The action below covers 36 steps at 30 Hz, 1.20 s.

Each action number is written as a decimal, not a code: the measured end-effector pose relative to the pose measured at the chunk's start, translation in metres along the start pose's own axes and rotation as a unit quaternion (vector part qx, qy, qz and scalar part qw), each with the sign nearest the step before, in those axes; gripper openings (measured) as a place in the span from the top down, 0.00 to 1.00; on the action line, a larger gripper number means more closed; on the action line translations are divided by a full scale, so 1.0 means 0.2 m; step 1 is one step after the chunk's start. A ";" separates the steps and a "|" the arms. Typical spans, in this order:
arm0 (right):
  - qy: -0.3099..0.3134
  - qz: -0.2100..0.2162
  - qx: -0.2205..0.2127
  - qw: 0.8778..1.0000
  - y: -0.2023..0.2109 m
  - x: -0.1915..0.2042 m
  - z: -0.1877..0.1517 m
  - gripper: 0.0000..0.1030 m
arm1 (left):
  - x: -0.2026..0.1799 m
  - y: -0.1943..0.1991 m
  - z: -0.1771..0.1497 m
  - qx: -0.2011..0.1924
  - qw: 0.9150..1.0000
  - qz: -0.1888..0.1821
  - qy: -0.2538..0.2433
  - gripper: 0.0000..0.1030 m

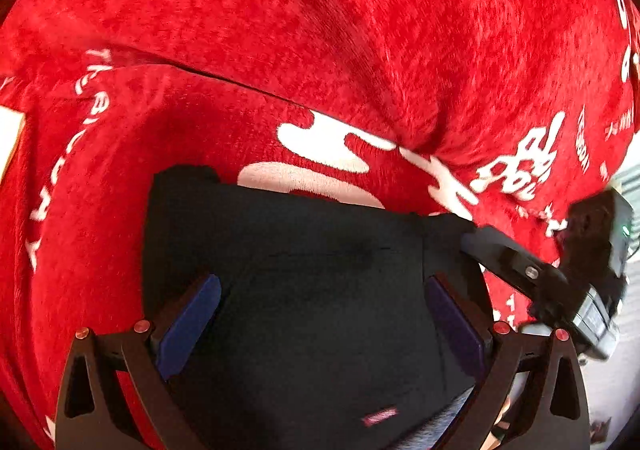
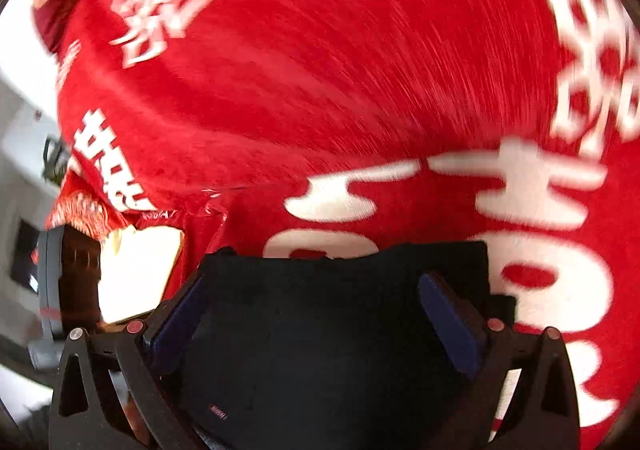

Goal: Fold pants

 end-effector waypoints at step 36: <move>0.146 -0.239 -0.084 0.956 0.63 0.15 -0.74 0.00 | -0.19 0.47 -0.51 -0.051 0.980 0.162 -0.103 0.01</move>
Point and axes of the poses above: each gripper's, at about its wrist camera, not at the fingertips, and y roughly against the way its jaws point, x to its left, z to its top, the point moved 6 cm from there along -y, roughly the way its jaws point, and after that the axes turned 12 degrees about -y, right-handed, at the moved point
